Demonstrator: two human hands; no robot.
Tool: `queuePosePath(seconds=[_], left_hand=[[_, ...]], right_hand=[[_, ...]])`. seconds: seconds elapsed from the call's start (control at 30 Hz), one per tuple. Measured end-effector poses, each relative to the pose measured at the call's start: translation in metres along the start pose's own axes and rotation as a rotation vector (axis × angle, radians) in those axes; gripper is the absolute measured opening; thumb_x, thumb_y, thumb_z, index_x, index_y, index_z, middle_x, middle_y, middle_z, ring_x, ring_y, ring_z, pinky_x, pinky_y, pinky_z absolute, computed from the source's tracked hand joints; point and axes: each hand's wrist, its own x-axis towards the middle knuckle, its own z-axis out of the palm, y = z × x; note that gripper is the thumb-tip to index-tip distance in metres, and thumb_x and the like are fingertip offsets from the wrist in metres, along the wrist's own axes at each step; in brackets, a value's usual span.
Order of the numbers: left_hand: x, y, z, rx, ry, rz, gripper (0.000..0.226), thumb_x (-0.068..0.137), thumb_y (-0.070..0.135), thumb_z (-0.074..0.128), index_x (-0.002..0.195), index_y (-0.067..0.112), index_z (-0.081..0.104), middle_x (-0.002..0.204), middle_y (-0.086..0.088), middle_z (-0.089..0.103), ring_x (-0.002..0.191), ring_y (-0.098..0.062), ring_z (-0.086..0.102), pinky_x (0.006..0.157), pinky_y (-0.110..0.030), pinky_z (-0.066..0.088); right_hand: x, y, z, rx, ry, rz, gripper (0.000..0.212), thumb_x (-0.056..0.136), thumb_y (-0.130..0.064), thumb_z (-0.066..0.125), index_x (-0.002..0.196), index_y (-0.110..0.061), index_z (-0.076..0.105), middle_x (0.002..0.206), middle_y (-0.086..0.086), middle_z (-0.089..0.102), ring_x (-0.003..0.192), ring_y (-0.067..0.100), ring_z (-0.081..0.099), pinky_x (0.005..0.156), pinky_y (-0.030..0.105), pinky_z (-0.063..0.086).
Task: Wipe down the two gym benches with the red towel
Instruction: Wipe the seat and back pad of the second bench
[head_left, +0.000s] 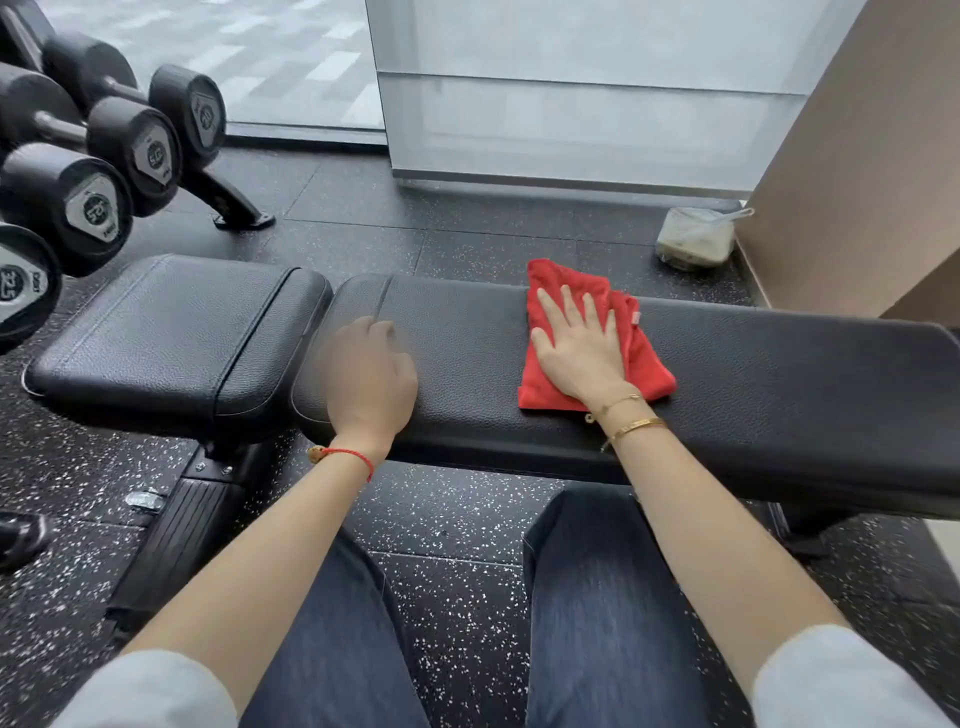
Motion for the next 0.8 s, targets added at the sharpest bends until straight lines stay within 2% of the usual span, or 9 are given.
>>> queuePosePath(seconds=[0.13,0.23,0.4,0.5,0.6,0.67,0.8], left_hand=[[-0.001,0.004,-0.001,0.066,-0.014,0.019,0.041,0.087,0.023,0.051,0.126,0.015,0.058,0.138,-0.008,0.053,0.129,-0.029,0.044,0.115,-0.051,0.023],[-0.001,0.005,-0.002,0.116,-0.041,0.017,0.04,0.088,0.022,0.051,0.127,0.013,0.058,0.138,-0.012,0.052,0.131,-0.032,0.042,0.116,-0.056,0.019],[0.001,0.021,-0.006,0.068,-0.094,-0.002,0.034,0.092,0.024,0.048,0.123,0.016,0.062,0.14,-0.012,0.05,0.136,-0.03,0.036,0.117,-0.06,0.014],[0.0,0.04,-0.001,0.006,-0.131,0.061,0.038,0.095,0.025,0.046,0.13,0.017,0.057,0.145,-0.01,0.046,0.141,-0.027,0.032,0.12,-0.058,0.01],[-0.005,0.059,0.007,-0.05,-0.172,0.116,0.043,0.096,0.027,0.044,0.138,0.018,0.05,0.148,-0.009,0.042,0.143,-0.026,0.029,0.121,-0.055,0.01],[-0.01,0.067,0.014,-0.048,-0.19,0.127,0.045,0.096,0.029,0.044,0.14,0.019,0.048,0.149,-0.008,0.041,0.144,-0.026,0.028,0.121,-0.055,0.011],[-0.01,0.069,0.022,-0.022,-0.156,0.113,0.043,0.092,0.03,0.048,0.134,0.021,0.053,0.143,-0.006,0.046,0.139,-0.026,0.033,0.118,-0.055,0.016]], right_hand=[[-0.033,-0.021,0.008,0.005,0.001,-0.186,0.058,0.101,-0.047,0.03,0.155,-0.038,0.011,0.165,-0.005,0.005,0.152,0.021,0.002,0.122,0.046,-0.004],[-0.061,-0.007,0.009,0.029,0.015,-0.26,0.056,0.101,-0.047,0.032,0.154,-0.041,0.013,0.164,-0.009,0.008,0.152,0.019,0.004,0.122,0.044,-0.002],[-0.073,0.053,0.002,0.031,0.074,-0.115,0.056,0.101,-0.046,0.034,0.153,-0.042,0.017,0.164,-0.007,0.012,0.151,0.021,0.009,0.122,0.044,0.001],[-0.056,0.078,-0.006,0.037,0.075,0.065,0.056,0.101,-0.045,0.033,0.154,-0.04,0.016,0.164,-0.006,0.01,0.151,0.021,0.007,0.122,0.045,-0.001],[-0.027,0.073,-0.011,0.027,0.049,0.18,0.057,0.101,-0.044,0.028,0.155,-0.037,0.012,0.165,-0.003,0.006,0.151,0.023,0.005,0.122,0.048,-0.002],[-0.013,0.057,-0.011,0.012,0.029,0.163,0.058,0.101,-0.043,0.027,0.155,-0.036,0.01,0.165,-0.001,0.005,0.151,0.025,0.004,0.122,0.049,-0.002],[-0.01,0.019,-0.004,0.003,-0.002,-0.034,0.058,0.101,-0.045,0.029,0.155,-0.036,0.011,0.165,-0.003,0.005,0.152,0.023,0.002,0.121,0.047,-0.004]])
